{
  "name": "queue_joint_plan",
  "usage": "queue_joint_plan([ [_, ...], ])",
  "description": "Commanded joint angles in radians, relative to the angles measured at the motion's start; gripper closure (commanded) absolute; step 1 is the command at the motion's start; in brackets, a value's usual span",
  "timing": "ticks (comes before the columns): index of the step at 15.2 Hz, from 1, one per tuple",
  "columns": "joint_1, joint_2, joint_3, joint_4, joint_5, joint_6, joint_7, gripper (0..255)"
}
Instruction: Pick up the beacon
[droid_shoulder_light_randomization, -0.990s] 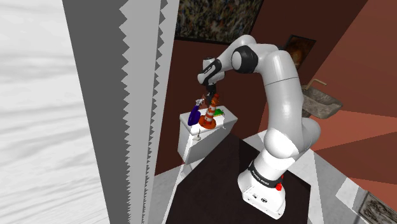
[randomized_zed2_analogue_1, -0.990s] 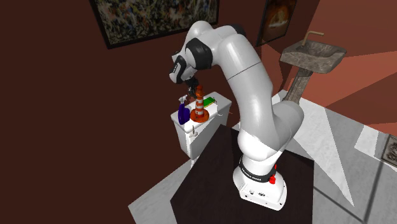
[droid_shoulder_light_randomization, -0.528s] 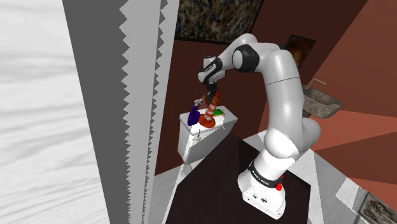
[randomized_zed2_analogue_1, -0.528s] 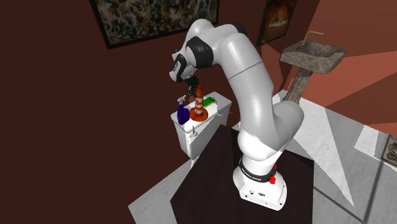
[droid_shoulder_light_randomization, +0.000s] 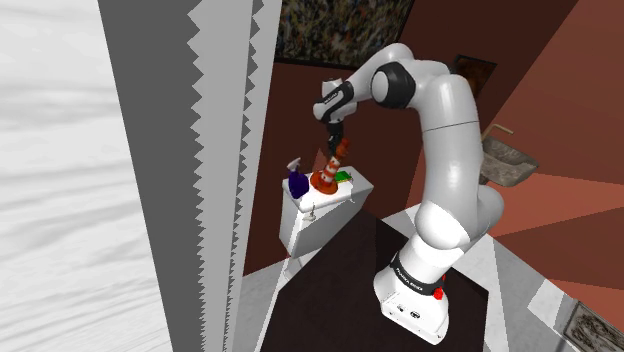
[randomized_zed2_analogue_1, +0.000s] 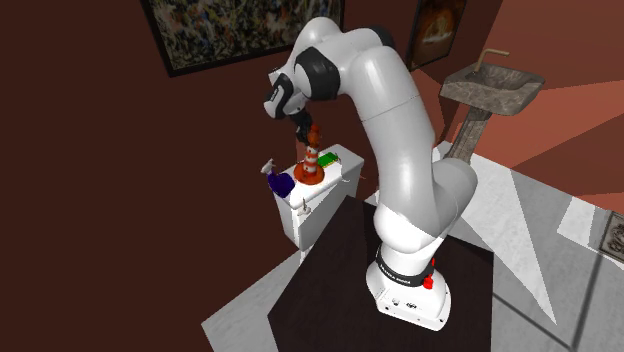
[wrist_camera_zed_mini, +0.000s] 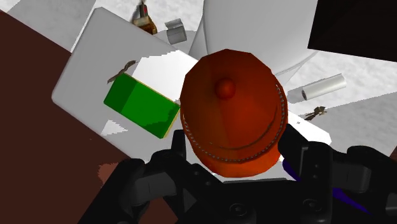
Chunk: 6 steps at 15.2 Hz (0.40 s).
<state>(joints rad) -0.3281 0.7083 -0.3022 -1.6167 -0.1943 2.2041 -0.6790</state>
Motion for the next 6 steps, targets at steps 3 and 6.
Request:
queue_joint_plan([
  [3, 0.004, -0.035, -0.004, 0.0, -0.003, -0.033, -0.008, 255],
  [6, 0.005, -0.045, -0.005, 0.001, -0.004, -0.043, -0.011, 255],
])
